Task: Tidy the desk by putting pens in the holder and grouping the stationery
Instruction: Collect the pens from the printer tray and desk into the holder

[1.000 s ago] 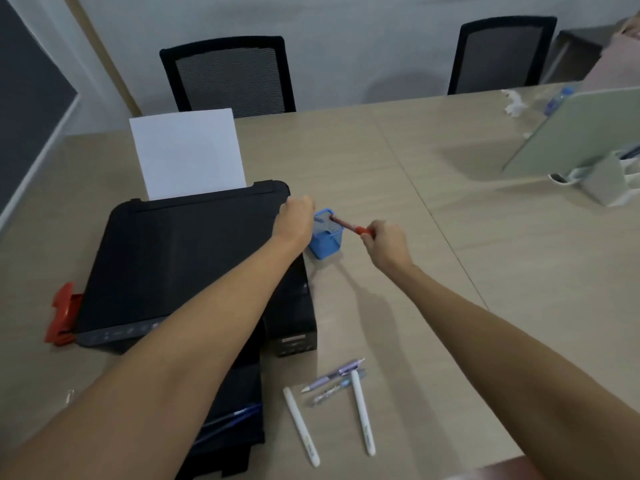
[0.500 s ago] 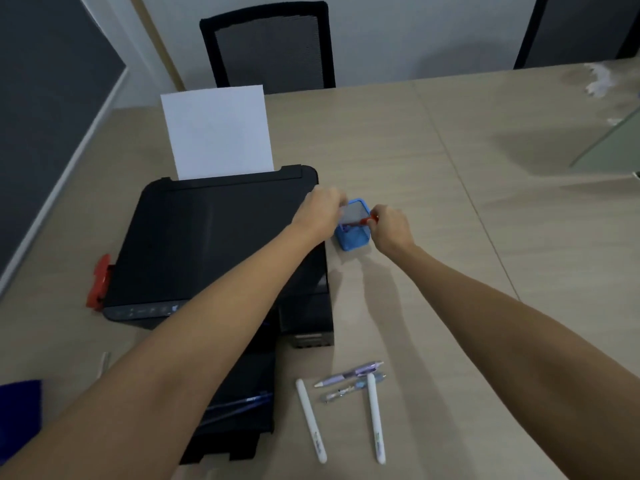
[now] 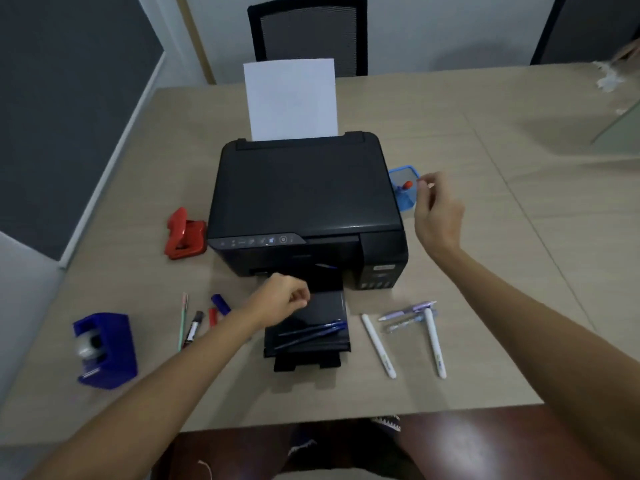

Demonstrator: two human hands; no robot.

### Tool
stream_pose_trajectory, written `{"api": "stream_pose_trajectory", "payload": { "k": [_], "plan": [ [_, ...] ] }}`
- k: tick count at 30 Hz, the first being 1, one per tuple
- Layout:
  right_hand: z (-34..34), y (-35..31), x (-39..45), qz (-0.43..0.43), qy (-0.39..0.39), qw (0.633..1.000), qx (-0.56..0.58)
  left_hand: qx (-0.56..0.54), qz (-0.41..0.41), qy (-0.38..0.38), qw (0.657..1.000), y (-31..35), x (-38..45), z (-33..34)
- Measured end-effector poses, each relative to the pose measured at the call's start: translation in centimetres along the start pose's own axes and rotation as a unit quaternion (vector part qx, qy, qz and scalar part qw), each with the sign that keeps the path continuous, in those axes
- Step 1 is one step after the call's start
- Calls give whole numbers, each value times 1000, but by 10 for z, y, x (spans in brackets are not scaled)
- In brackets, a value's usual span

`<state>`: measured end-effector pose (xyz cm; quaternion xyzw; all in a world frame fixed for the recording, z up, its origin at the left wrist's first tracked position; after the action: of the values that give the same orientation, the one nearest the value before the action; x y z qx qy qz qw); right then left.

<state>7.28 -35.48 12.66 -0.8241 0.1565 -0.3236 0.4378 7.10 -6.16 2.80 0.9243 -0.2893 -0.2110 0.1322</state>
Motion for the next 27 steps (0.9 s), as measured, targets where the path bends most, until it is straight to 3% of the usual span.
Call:
{"api": "stream_pose_trajectory", "payload": {
  "k": [3, 7, 10, 12, 17, 20, 24, 27],
  "plan": [
    [19, -31, -57, -78, -46, 996, -3, 39, -7, -45, 998, -28, -14, 52],
    [63, -43, -134, -170, -213, 961, -37, 69, 15, -14, 997, -31, -20, 74],
    [102, -17, -168, -104, -351, 924, -111, 108, 26, 1, 994, -32, -22, 82],
    [122, 2, -176, -51, -399, 898, -179, 95, 19, 18, 995, -35, -25, 83],
    [153, 25, -171, -42, -444, 838, -316, 21, 3, 65, 998, -34, -44, 74],
    [164, 34, -169, -28, -447, 820, -356, 28, 5, 52, 998, -31, -52, 83],
    [171, 35, -167, -58, -393, 835, -381, 92, -17, -3, 996, -34, -52, 95],
    [170, 30, -167, -81, -360, 848, -381, 143, -14, 1, 990, -33, -49, 94]
  ]
}}
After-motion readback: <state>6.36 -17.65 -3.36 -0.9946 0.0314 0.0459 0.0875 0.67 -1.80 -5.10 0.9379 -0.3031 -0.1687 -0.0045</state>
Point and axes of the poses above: each hand's wrist, its own x-axis towards the middle knuckle, its own z-axis out of the palm, y = z × x, the point moved 6 cm from there along x, towards the middle knuckle, and after that the axes turned 10 degrees about x, right-handed, at the moved point
